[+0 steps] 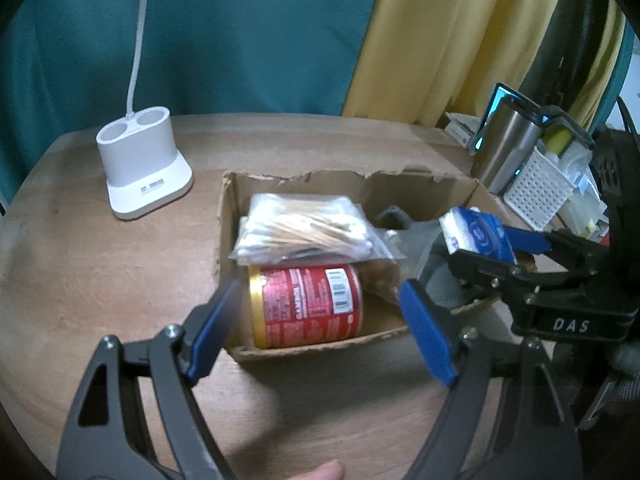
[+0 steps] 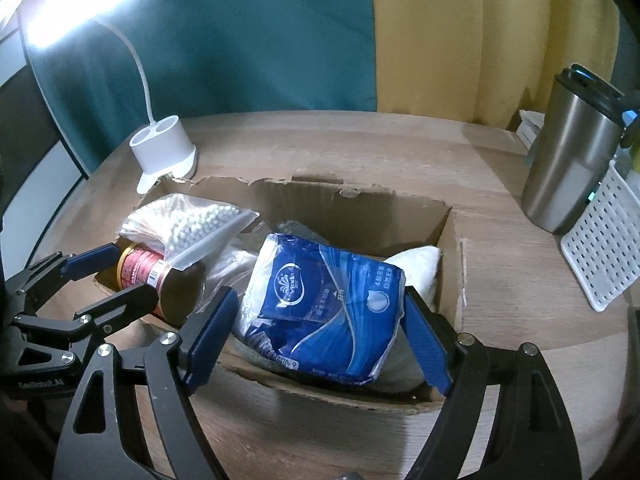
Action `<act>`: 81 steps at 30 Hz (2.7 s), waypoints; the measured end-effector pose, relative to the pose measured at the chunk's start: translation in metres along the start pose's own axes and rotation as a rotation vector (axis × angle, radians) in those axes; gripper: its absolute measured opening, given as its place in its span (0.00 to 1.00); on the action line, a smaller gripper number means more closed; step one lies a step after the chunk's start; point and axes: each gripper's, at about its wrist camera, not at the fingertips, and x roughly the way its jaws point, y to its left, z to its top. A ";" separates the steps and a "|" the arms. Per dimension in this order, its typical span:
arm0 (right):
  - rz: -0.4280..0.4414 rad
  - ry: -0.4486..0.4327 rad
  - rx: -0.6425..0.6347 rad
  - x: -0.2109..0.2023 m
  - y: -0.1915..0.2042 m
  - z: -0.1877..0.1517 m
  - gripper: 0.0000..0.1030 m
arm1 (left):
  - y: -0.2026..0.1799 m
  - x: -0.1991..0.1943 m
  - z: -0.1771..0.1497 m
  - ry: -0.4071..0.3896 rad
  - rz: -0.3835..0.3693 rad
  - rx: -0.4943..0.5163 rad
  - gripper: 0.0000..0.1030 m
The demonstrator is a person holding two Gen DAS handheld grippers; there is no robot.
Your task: Organize objects
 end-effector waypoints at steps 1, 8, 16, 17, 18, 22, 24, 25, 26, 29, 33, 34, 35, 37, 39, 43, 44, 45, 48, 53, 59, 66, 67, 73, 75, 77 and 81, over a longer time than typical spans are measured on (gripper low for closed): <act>0.002 0.002 0.002 0.000 0.000 -0.001 0.84 | 0.000 -0.001 -0.001 -0.002 0.001 -0.001 0.80; -0.009 -0.025 0.003 -0.010 0.004 -0.004 0.87 | -0.001 -0.013 -0.005 -0.018 0.002 0.000 0.80; -0.022 -0.049 -0.010 -0.028 0.010 -0.013 0.87 | -0.006 -0.029 -0.013 -0.035 0.013 0.003 0.80; -0.023 -0.051 -0.008 -0.030 0.010 -0.015 0.87 | -0.007 -0.030 -0.015 -0.035 0.015 0.002 0.80; -0.024 -0.054 -0.006 -0.032 0.010 -0.016 0.87 | -0.008 -0.031 -0.016 -0.035 0.015 0.002 0.80; -0.030 -0.063 -0.004 -0.042 0.009 -0.023 0.87 | -0.012 -0.038 -0.021 -0.031 0.022 0.011 0.80; -0.033 -0.067 -0.003 -0.046 0.010 -0.026 0.87 | -0.014 -0.041 -0.024 -0.036 0.023 0.012 0.80; -0.034 -0.071 -0.001 -0.048 0.010 -0.028 0.87 | -0.015 -0.043 -0.026 -0.038 0.021 0.014 0.80; -0.034 -0.073 0.000 -0.050 0.010 -0.030 0.87 | -0.015 -0.044 -0.027 -0.040 0.021 0.015 0.80; -0.040 -0.079 0.000 -0.056 0.012 -0.033 0.87 | -0.018 -0.048 -0.030 -0.044 0.020 0.024 0.80; -0.043 -0.088 0.001 -0.063 0.014 -0.039 0.87 | -0.019 -0.053 -0.035 -0.044 0.023 0.026 0.80; -0.044 -0.089 0.001 -0.065 0.015 -0.040 0.87 | -0.019 -0.056 -0.037 -0.047 0.023 0.027 0.80; -0.044 -0.089 0.000 -0.067 0.015 -0.042 0.87 | -0.019 -0.057 -0.039 -0.049 0.022 0.027 0.80; -0.045 -0.087 -0.004 -0.070 0.017 -0.046 0.87 | -0.019 -0.061 -0.042 -0.051 0.018 0.026 0.80; -0.047 -0.087 -0.009 -0.072 0.020 -0.049 0.87 | -0.021 -0.062 -0.045 -0.051 0.015 0.027 0.80; -0.049 -0.089 -0.011 -0.078 0.022 -0.057 0.87 | -0.025 -0.066 -0.052 -0.048 0.003 0.032 0.80; -0.051 -0.089 -0.011 -0.080 0.023 -0.060 0.87 | -0.026 -0.067 -0.054 -0.047 0.002 0.033 0.80; -0.052 -0.089 -0.010 -0.081 0.023 -0.062 0.87 | -0.027 -0.068 -0.055 -0.047 -0.001 0.033 0.80; -0.063 -0.086 -0.012 -0.088 0.026 -0.069 0.87 | -0.029 -0.074 -0.059 -0.060 -0.014 0.027 0.80; -0.074 -0.093 -0.018 -0.098 0.028 -0.078 0.87 | -0.032 -0.079 -0.067 -0.057 -0.020 0.038 0.80; -0.057 -0.095 -0.003 -0.103 0.031 -0.086 0.87 | -0.031 -0.090 -0.074 -0.068 -0.006 0.045 0.80; -0.051 -0.107 -0.003 -0.110 0.038 -0.097 0.87 | -0.034 -0.100 -0.085 -0.075 -0.011 0.056 0.80; -0.052 -0.108 -0.001 -0.111 0.039 -0.099 0.87 | -0.034 -0.102 -0.087 -0.082 -0.013 0.054 0.80; -0.061 -0.129 -0.005 -0.121 0.044 -0.106 0.87 | -0.034 -0.110 -0.093 -0.096 -0.013 0.047 0.80; -0.061 -0.135 -0.003 -0.124 0.044 -0.107 0.87 | -0.035 -0.112 -0.094 -0.099 -0.015 0.050 0.80; -0.062 -0.139 -0.002 -0.126 0.046 -0.109 0.87 | -0.036 -0.115 -0.096 -0.101 -0.016 0.053 0.80; -0.062 -0.141 -0.006 -0.128 0.048 -0.112 0.87 | -0.035 -0.117 -0.097 -0.101 -0.018 0.054 0.80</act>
